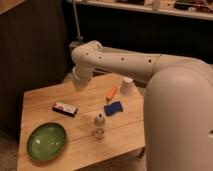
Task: Push the eraser across the table
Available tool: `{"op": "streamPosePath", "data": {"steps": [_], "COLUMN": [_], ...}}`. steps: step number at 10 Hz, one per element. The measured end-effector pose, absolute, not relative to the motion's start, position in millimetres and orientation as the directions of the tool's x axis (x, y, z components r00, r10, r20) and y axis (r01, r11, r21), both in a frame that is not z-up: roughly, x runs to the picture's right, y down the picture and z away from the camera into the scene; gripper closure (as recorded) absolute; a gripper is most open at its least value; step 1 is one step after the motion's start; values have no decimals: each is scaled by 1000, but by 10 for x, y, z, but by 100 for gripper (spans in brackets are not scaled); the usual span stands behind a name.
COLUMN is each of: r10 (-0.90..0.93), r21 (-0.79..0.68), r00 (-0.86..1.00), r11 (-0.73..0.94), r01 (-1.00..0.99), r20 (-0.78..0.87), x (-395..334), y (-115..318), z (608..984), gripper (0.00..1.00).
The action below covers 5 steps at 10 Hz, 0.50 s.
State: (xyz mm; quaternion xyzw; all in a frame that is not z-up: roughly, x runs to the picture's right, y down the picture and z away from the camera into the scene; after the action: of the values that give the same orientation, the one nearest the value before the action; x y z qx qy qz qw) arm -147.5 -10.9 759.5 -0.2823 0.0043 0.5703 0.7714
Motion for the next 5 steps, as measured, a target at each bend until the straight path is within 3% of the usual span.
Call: {"op": "streamPosePath", "data": {"steps": [2, 5], "r10": [912, 922], "r21": [-430, -442], "r00": [314, 298], "r11": [180, 166], "r01": [-885, -881], "r20": [-264, -248], "x": [-1421, -1443], "y": [-142, -152], "z": [7722, 7776], "gripper": [100, 100]}}
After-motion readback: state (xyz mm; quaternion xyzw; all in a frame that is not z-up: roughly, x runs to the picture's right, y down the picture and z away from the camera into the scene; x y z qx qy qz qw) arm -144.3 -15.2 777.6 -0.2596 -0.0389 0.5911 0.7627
